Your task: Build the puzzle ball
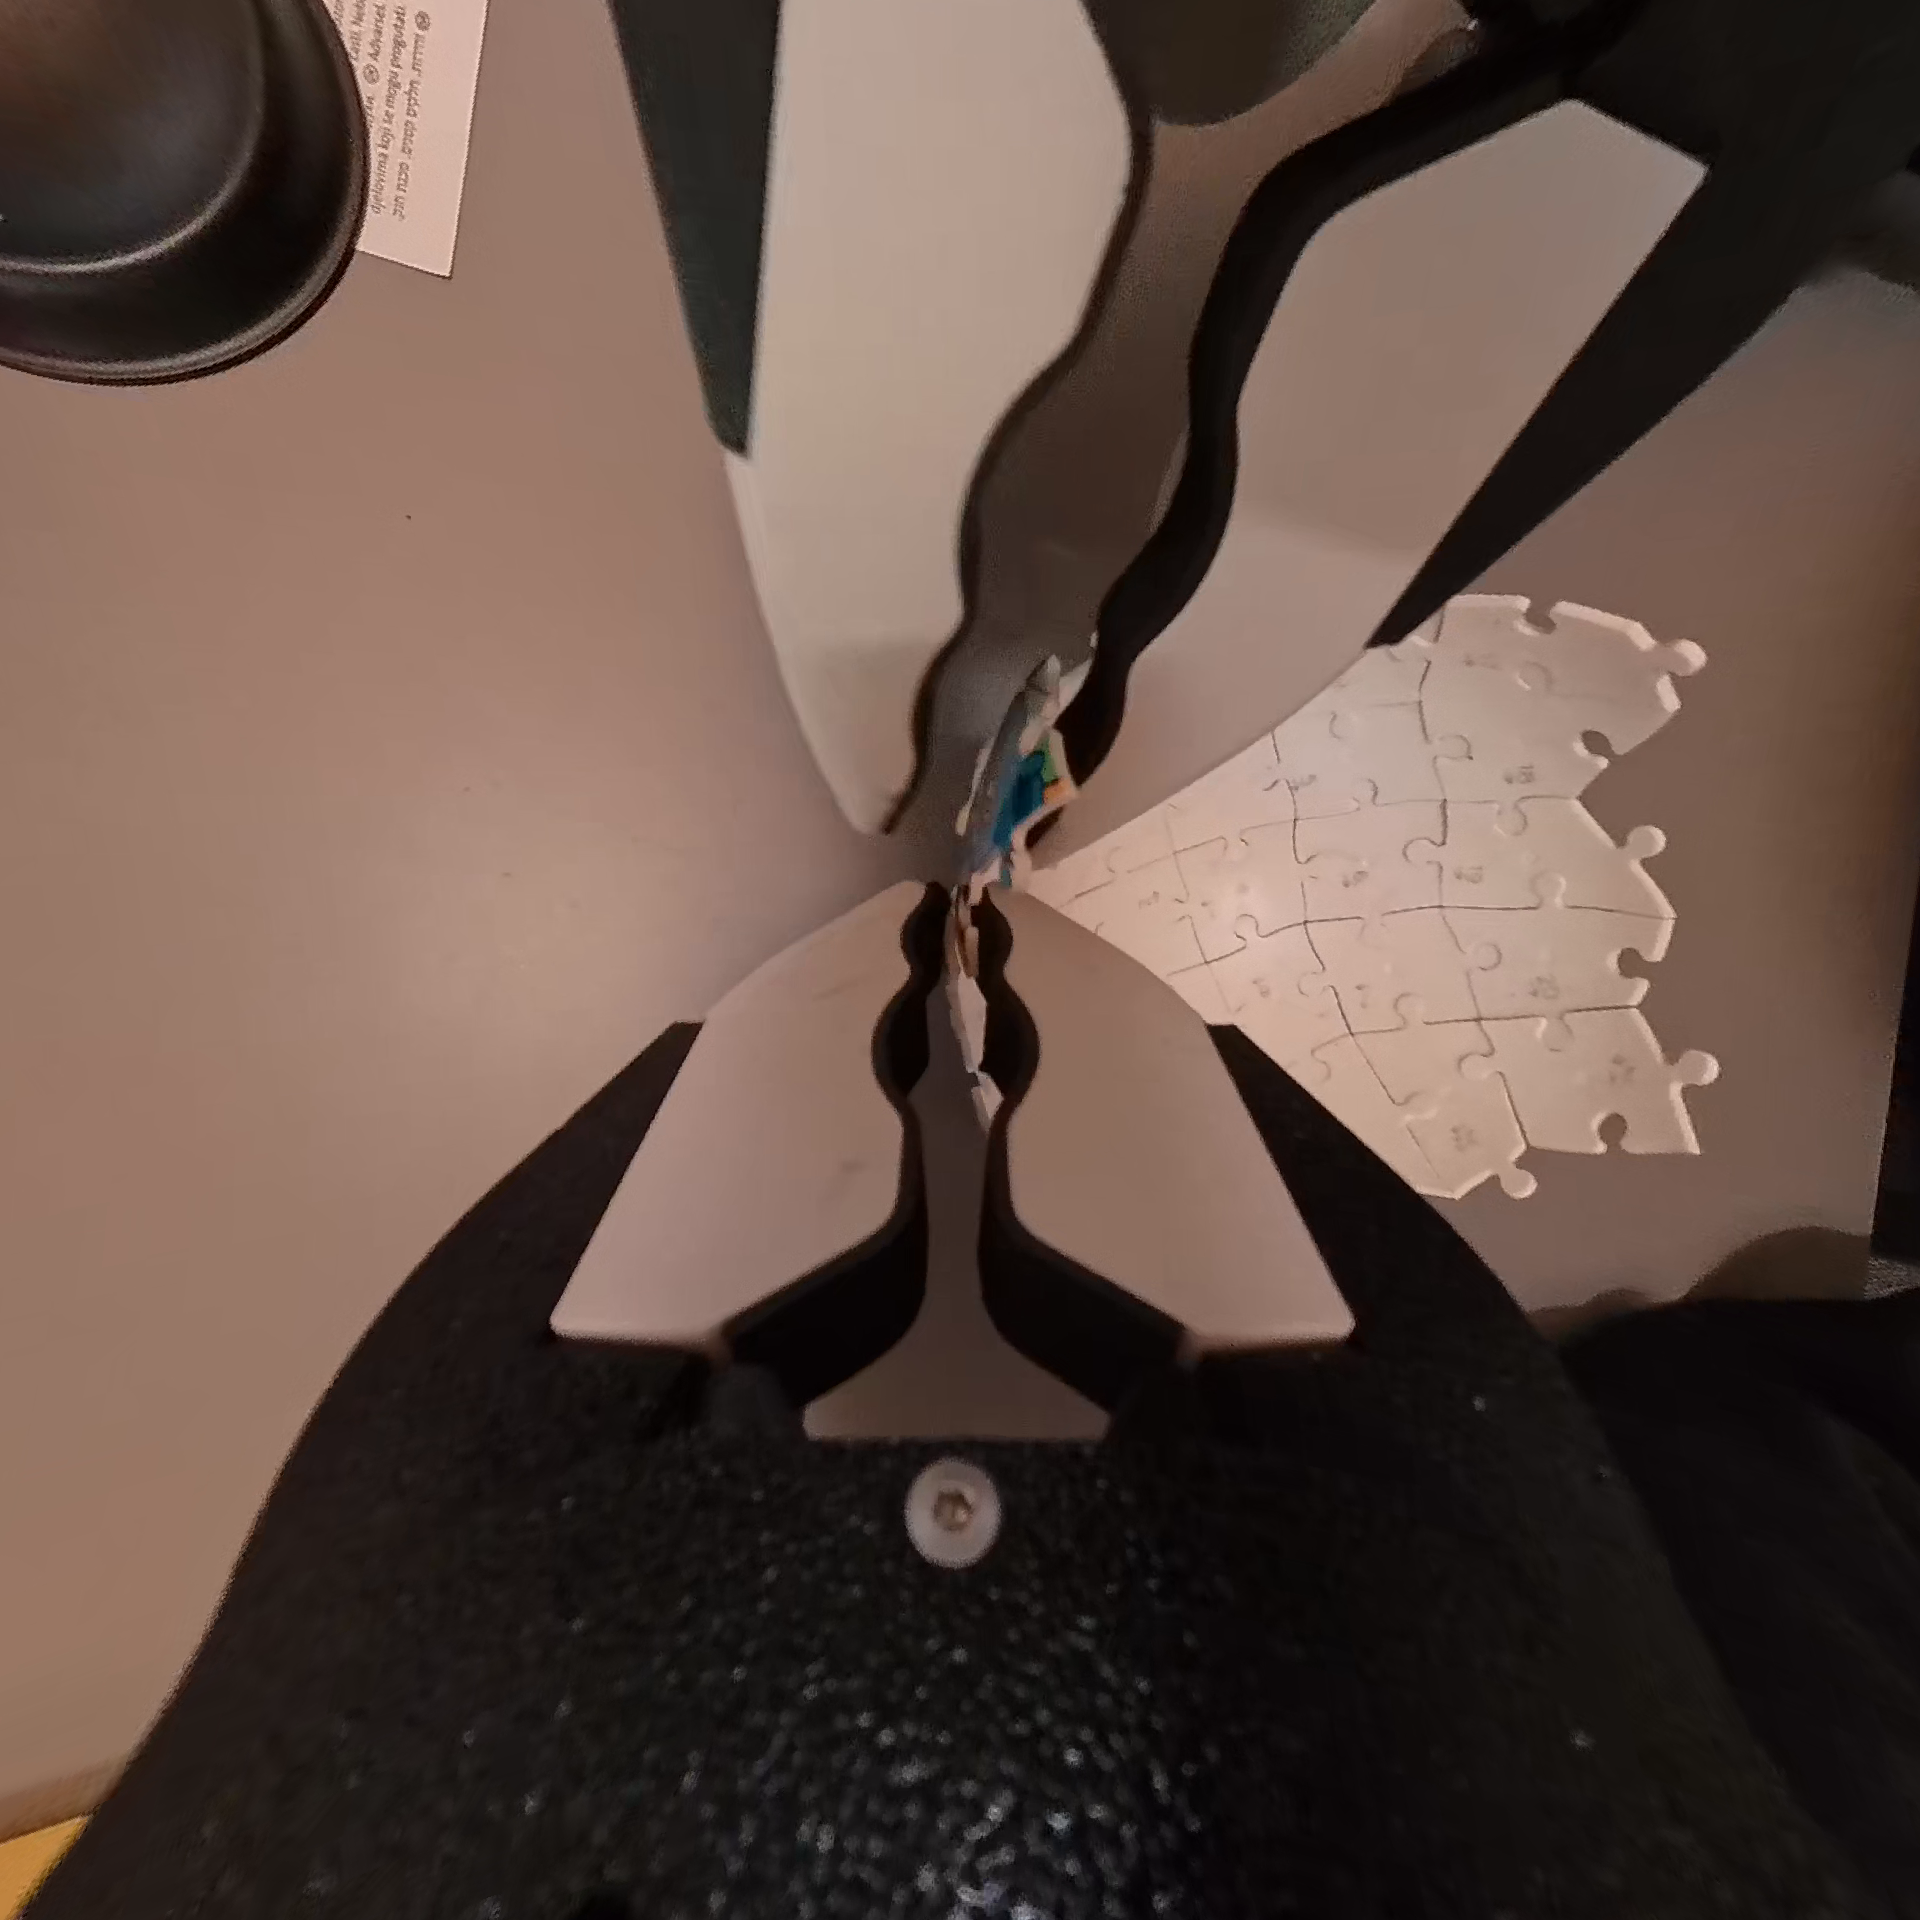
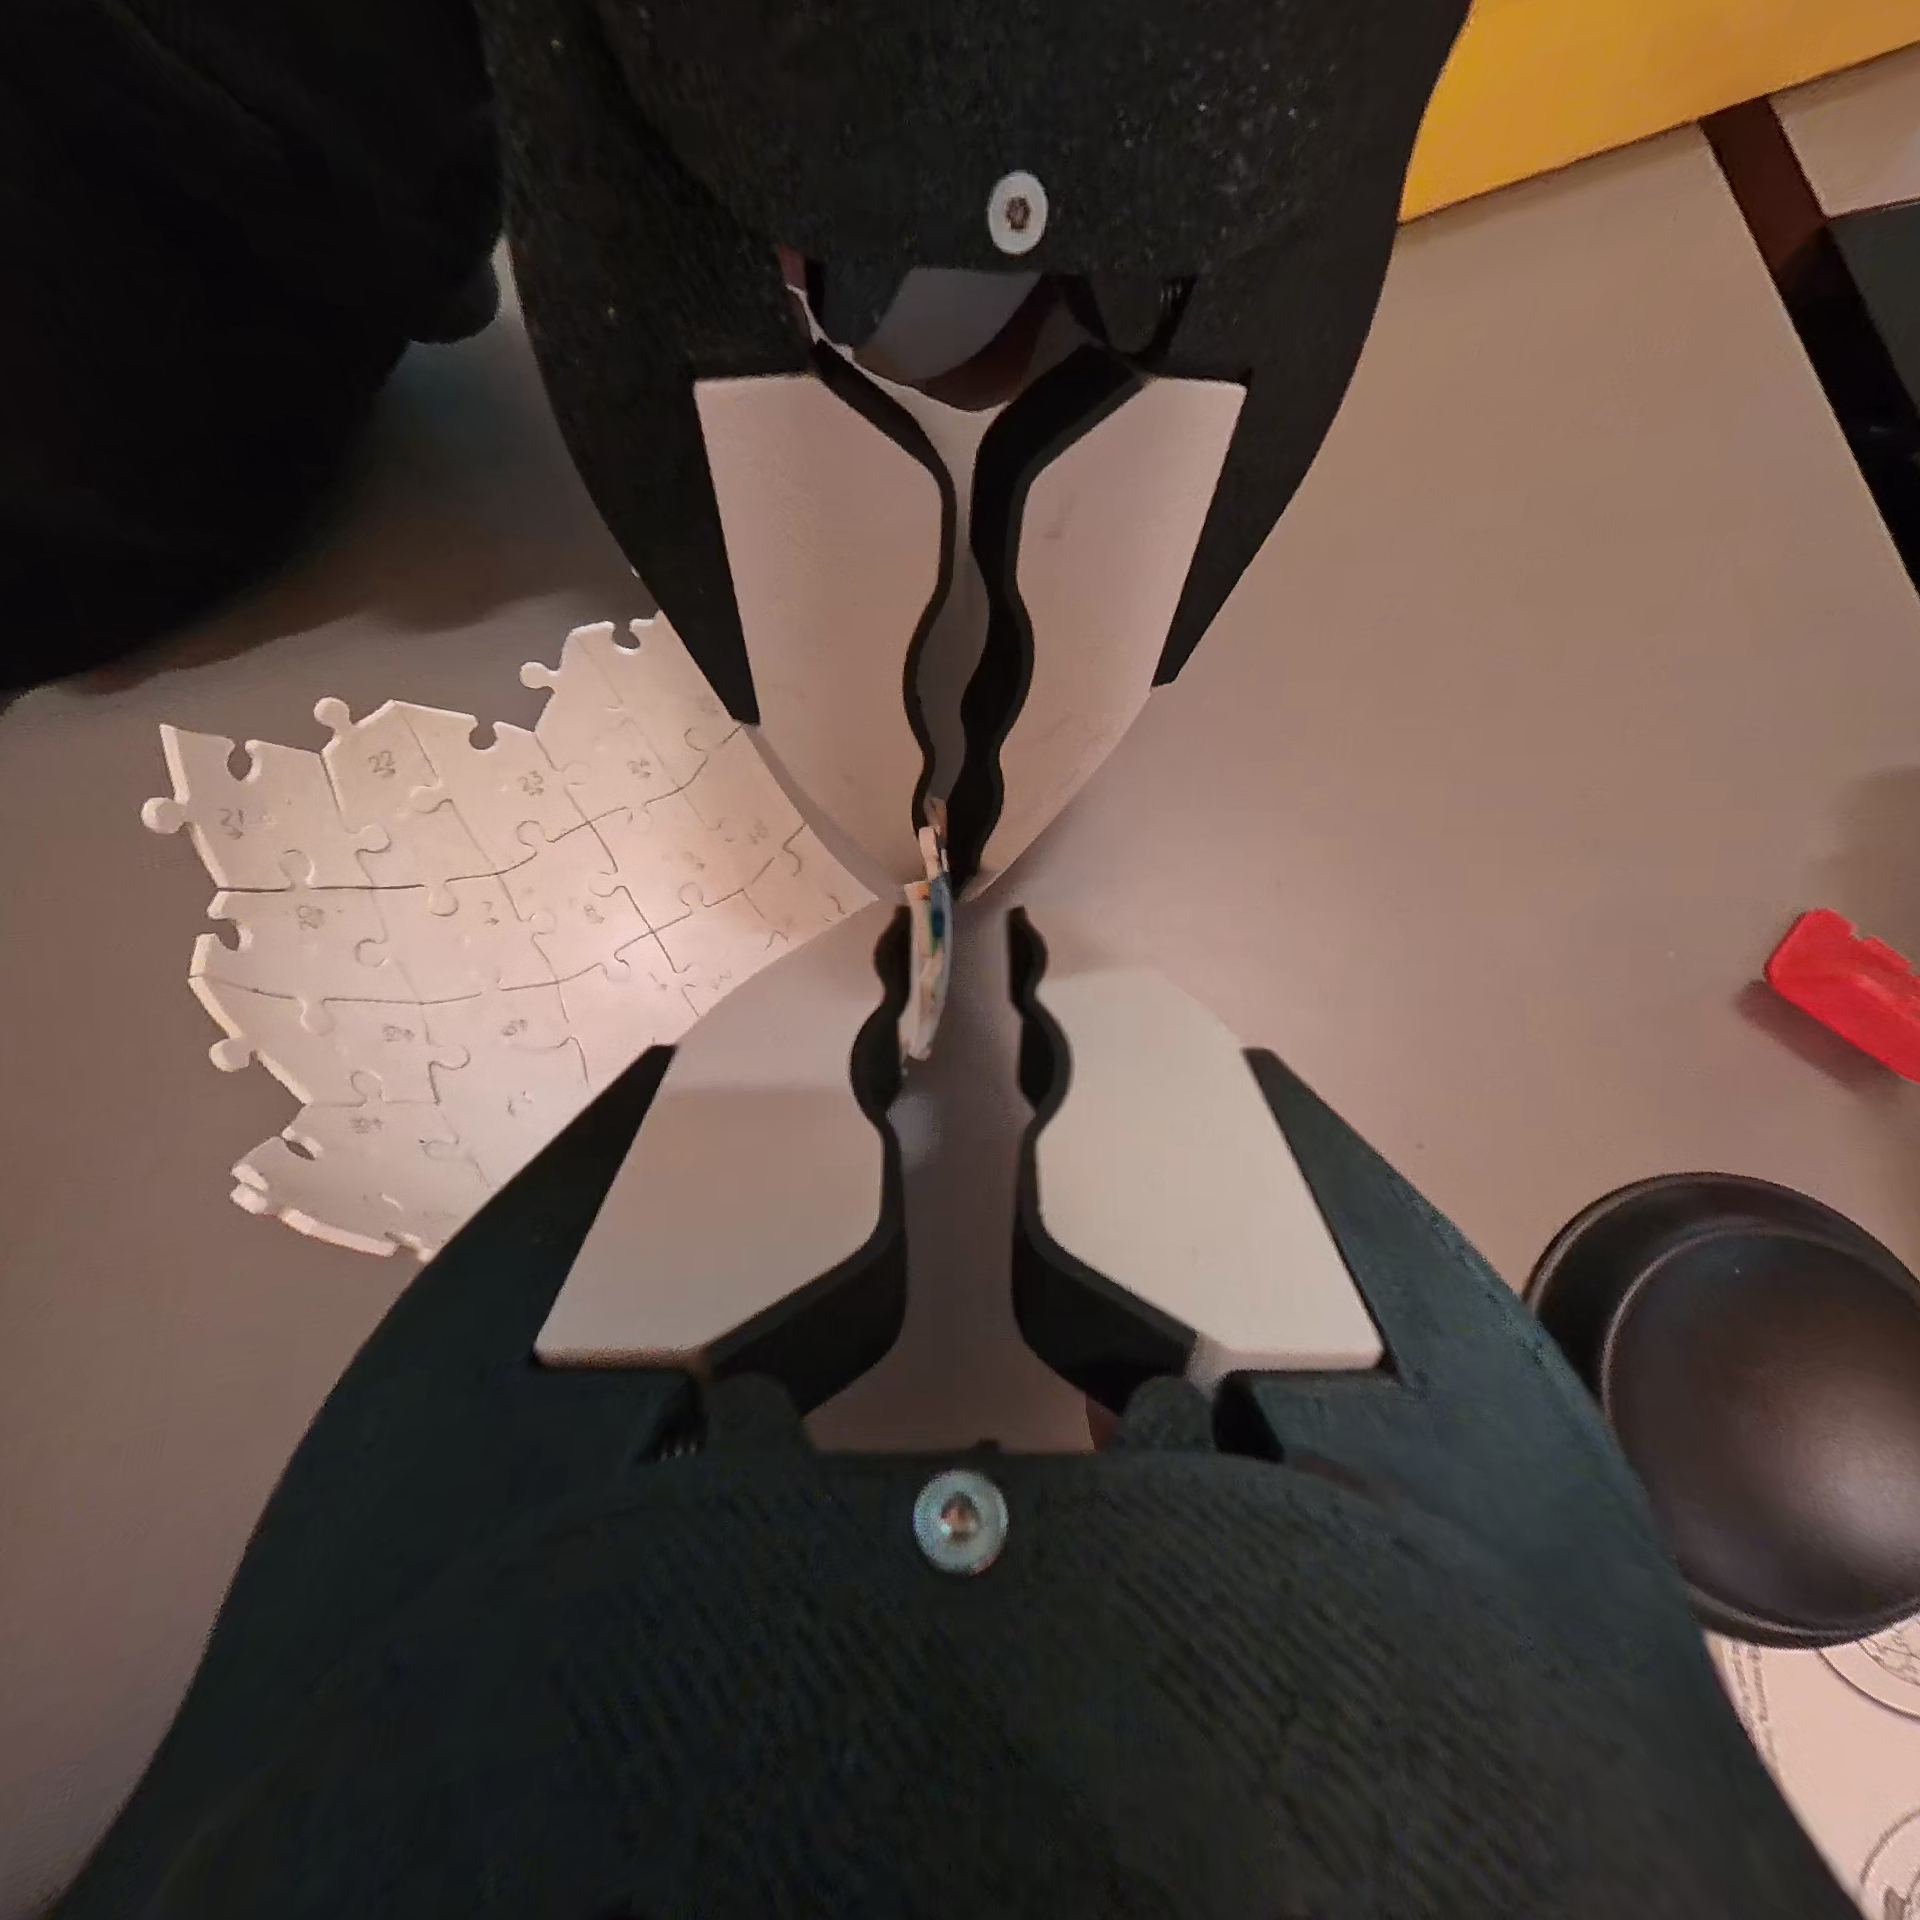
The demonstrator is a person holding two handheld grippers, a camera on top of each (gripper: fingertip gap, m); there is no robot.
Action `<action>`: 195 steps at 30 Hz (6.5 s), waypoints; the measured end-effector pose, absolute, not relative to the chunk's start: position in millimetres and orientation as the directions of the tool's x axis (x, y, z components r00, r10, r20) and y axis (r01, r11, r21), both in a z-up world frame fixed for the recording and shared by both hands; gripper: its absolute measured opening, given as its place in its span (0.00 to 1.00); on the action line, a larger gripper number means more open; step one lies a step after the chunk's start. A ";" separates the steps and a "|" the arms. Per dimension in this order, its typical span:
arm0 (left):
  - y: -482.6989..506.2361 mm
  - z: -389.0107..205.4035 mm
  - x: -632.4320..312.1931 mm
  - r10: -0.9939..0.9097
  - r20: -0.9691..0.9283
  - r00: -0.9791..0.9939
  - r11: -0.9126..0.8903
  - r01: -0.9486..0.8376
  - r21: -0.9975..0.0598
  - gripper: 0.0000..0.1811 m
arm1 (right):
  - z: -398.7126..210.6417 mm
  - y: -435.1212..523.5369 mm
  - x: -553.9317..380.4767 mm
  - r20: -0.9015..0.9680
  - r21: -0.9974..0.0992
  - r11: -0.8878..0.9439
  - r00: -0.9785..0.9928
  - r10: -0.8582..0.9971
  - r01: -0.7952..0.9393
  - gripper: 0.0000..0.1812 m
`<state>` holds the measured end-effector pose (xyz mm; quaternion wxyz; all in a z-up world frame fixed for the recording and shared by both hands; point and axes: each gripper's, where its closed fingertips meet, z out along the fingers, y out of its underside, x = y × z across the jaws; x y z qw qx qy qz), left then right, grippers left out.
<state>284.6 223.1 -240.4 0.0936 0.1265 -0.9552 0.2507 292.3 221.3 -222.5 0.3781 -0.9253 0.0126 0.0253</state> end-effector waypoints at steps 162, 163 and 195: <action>253.8 -228.7 299.4 -0.357 -0.001 -0.934 0.894 -0.342 -0.290 0.12 | -196.3 222.9 301.1 0.466 -0.661 -0.738 0.846 -0.260 0.137 0.02; 253.6 -227.9 299.9 -0.384 0.001 -0.923 0.885 -0.368 -0.286 0.12 | -195.9 223.3 300.9 0.478 -0.655 -0.742 0.840 -0.257 0.146 0.02; 243.0 -232.8 308.5 -0.355 -0.039 -0.934 0.899 -0.330 -0.287 0.02 | -198.8 216.9 309.2 0.422 -0.697 -0.710 0.856 -0.299 0.096 0.02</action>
